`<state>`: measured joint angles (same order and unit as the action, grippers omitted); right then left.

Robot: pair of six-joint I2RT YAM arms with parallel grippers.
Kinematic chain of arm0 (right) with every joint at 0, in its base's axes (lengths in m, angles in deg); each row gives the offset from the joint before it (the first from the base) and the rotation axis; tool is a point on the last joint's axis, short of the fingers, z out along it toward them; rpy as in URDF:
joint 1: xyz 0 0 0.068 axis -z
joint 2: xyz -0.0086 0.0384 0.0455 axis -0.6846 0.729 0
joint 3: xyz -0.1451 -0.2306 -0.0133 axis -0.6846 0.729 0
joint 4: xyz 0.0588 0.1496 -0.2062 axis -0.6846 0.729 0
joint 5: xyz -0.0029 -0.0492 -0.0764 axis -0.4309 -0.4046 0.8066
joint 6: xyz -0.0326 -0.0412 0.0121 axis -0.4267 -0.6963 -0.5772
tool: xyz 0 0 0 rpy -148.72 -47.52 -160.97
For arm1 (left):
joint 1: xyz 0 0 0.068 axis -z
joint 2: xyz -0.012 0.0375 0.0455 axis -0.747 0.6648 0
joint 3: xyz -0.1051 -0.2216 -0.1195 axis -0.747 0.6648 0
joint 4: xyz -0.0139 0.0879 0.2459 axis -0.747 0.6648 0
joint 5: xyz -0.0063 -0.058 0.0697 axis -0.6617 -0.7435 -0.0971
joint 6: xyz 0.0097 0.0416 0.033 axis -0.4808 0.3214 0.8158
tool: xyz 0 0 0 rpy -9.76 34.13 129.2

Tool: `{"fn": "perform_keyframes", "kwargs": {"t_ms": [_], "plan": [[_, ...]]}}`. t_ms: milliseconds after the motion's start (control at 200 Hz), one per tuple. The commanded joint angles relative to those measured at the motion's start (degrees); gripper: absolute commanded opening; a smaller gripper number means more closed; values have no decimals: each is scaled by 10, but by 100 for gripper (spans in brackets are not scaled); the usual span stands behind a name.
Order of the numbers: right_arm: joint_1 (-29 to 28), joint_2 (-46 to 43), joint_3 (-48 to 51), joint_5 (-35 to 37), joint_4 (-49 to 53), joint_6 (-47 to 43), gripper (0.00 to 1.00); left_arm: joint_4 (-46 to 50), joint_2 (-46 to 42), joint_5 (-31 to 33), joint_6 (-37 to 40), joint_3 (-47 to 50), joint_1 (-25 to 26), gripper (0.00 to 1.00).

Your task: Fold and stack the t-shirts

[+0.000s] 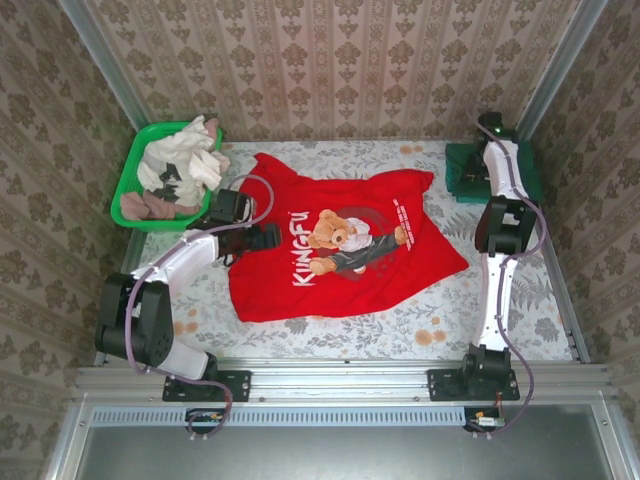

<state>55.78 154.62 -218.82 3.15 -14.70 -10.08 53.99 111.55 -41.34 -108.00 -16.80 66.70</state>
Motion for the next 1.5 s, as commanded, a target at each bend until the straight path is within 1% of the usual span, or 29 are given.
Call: {"fn": "perform_keyframes", "kwargs": {"t_ms": [0,70,130,190,245,340,400,445,515,530,555,605,660,700,795,835,885,930,960,1015,1025,1050,1160,1245,1330,1365,1435,1450,1495], "plan": [[-28,-66,-6,-30,32,-9,79,44,-33,27,-13,-11,6,93],[-46,-118,22,-27,41,0,82,65,-75,52,-25,6,10,95],[-63,-178,89,-28,30,10,85,83,-118,74,-33,28,15,98],[-81,-248,196,-32,-1,26,86,104,-160,93,-46,56,17,99],[-98,-325,319,-41,-53,44,87,124,-192,104,-58,80,18,100],[-126,-450,517,-59,-125,87,86,153,-241,106,-87,123,24,99],[-148,-522,625,-63,-159,120,86,169,-269,97,-106,149,37,99],[-165,-571,710,-57,-180,147,86,190,-286,107,-129,165,53,99],[-179,-638,813,-45,-193,193,84,244,-311,144,-186,190,74,99],[-179,-651,833,-42,-193,202,83,254,-315,152,-198,195,90,99],[-180,-674,866,-37,-190,219,82,264,-322,160,-216,203,101,99],[-180,-725,930,-20,-201,248,81,253,-337,149,-237,231,113,99],[-173,-775,985,-25,-214,257,83,213,-346,123,-252,263,119,97],[-164,-787,1005,-24,-210,269,83,179,-344,101,-260,282,123,94],[-162,-773,1025,-66,-218,270,82,101,-321,64,-274,303,138,86],[-162,-763,1035,-83,-236,272,80,78,-301,58,-276,301,147,84],[-160,-749,1043,-84,-254,277,79,65,-274,56,-276,295,152,81],[-156,-737,1045,-83,-270,279,77,56,-252,55,-271,286,154,75],[-150,-730,1047,-87,-289,281,76,46,-242,53,-266,282,154,68],[-140,-724,1043,-114,-324,279,74,35,-231,53,-257,274,150,49],[-139,-711,1042,-118,-330,278,74,34,-231,53,-257,272,150,45],[-135,-698,1038,-125,-341,276,74,32,-229,53,-252,267,148,39],[-129,-646,1008,-129,-350,265,67,28,-228,40,-230,240,134,25],[-128,-618,999,-133,-349,267,50,29,-232,26,-212,220,117,19],[-132,-619,1001,-140,-351,268,29,40,-235,15,-194,191,97,15],[-133,-630,1000,-140,-345,268,21,51,-236,14,-185,175,89,13],[-134,-672,994,-142,-325,271,9,73,-232,16,-162,138,80,7],[-136,-684,991,-143,-319,272,7,77,-232,14,-156,128,64,5],[-149,-726,978,-133,-302,275,3,95,-227,14,-138,95,50,0]]}}
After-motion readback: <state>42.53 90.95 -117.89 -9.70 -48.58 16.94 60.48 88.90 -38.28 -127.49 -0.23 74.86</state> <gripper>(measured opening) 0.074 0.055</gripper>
